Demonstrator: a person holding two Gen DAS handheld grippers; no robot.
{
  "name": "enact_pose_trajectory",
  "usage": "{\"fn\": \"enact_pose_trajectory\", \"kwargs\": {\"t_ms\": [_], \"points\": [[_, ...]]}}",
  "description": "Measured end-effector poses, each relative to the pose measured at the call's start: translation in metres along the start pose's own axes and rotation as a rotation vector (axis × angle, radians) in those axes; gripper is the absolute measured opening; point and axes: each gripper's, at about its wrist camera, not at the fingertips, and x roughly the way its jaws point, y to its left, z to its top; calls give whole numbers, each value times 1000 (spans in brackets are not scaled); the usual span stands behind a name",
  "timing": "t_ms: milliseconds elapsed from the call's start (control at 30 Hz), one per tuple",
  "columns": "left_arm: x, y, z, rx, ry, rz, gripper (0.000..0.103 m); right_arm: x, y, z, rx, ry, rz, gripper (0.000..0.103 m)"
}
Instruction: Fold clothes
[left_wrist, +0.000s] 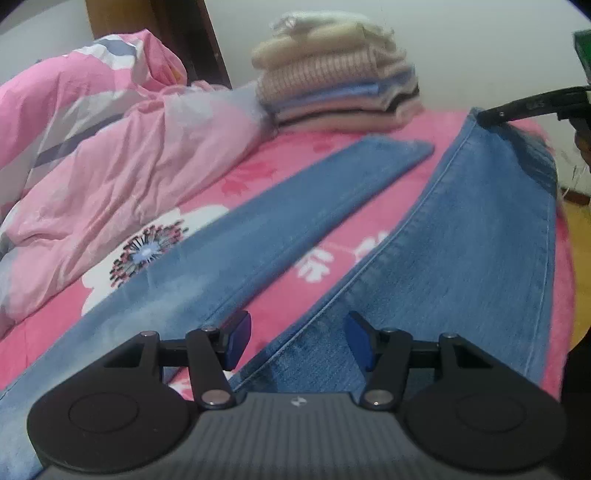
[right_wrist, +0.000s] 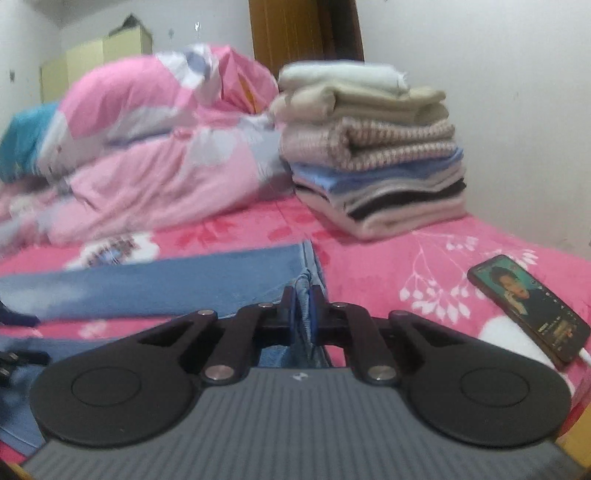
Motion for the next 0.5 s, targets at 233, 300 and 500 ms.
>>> {"fn": "enact_pose_trajectory", "kwargs": {"t_ms": [233,300,500], "points": [[5,7,-3,-50,2,-23,59,27,-27,-25,123,63,-145,17],[5,9,-4,-68,2,-31,60,10,-39,-21,195,31,-186,18],[7,10,-5,-83,4,-27,64,-33,9,-29,32,11,220,18]]}}
